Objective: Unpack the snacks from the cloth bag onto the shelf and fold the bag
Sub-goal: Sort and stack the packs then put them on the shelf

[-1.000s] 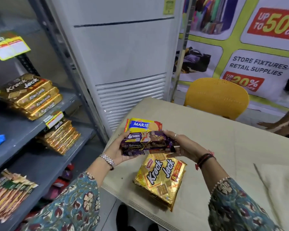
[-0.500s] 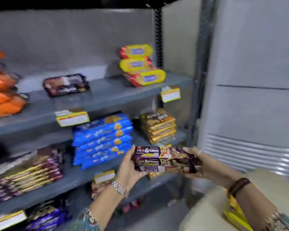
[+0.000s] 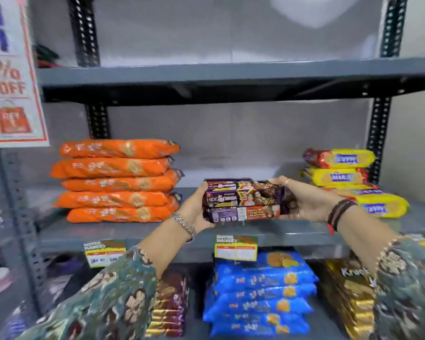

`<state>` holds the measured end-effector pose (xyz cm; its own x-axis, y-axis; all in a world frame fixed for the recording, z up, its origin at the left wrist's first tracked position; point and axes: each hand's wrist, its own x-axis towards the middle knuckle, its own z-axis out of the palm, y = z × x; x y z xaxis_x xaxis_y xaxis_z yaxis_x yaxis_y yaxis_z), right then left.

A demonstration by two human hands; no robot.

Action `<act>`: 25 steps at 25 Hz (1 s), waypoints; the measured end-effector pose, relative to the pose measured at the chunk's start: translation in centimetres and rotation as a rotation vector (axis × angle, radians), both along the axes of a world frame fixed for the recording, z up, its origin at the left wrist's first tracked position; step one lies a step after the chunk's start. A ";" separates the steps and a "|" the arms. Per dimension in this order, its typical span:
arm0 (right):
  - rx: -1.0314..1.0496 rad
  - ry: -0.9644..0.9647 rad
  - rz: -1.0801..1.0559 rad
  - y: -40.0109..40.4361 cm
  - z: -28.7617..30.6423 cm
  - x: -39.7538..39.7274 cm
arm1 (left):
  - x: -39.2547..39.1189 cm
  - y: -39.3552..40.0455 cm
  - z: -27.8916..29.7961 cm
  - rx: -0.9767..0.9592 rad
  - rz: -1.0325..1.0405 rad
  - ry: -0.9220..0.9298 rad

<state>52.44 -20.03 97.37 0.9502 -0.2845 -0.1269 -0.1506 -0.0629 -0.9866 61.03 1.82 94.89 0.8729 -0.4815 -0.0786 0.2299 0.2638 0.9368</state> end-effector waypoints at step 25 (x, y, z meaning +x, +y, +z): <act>0.059 0.080 -0.153 -2.4 -3.6 12.4 | 13.2 -3.8 -2.9 0.122 0.246 0.001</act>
<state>64.84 -22.43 93.78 0.8826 -0.4146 -0.2215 -0.2327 0.0242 -0.9723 74.21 -1.97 91.96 0.9623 -0.2420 -0.1243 0.1742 0.1970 0.9648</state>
